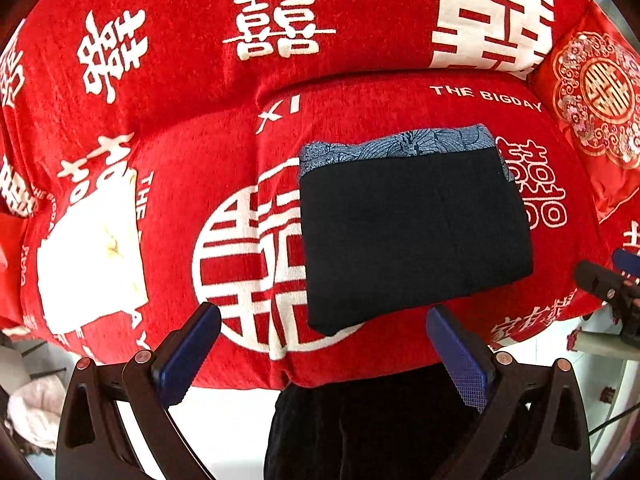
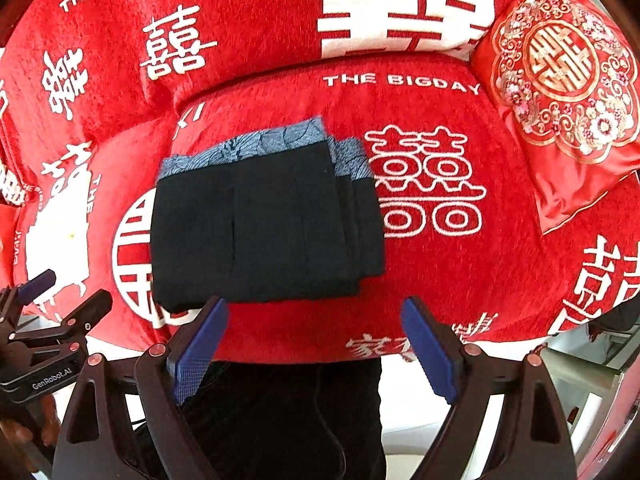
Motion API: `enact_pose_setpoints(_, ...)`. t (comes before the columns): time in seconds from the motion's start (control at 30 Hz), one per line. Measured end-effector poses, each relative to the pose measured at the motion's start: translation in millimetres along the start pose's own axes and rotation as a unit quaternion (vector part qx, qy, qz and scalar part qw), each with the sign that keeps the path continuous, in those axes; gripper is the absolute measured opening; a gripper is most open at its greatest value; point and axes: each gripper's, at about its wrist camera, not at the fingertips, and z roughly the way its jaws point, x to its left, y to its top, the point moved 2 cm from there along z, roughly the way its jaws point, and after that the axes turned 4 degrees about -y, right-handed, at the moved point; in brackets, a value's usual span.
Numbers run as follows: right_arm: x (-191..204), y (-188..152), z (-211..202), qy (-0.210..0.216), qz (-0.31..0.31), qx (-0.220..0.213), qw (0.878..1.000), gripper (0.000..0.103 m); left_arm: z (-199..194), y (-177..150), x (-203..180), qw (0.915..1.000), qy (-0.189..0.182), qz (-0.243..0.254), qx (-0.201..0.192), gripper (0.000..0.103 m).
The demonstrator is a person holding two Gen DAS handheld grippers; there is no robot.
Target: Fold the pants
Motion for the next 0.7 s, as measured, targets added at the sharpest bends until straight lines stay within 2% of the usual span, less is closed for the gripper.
enact_pose_setpoints(0.2,-1.6,2.0,10.7,-0.002,-0.02,0.025,0.999,0.09,2.0,-1.6,-12.7,0.9995,0.015,-0.025,0.014,0.103)
enact_pose_setpoints(0.5,-12.4,4.1,20.8,-0.008,-0.045,0.053,0.998,0.09,17.4,-11.6,-32.8,0.9977,0.032,-0.032,0.051,0.103)
enact_pose_setpoints(0.7,-8.7,7.2,19.2,-0.007,-0.063,0.056,0.996,0.09,14.9,-14.3,-39.2,0.9973,0.041,-0.029,0.055,0.103)
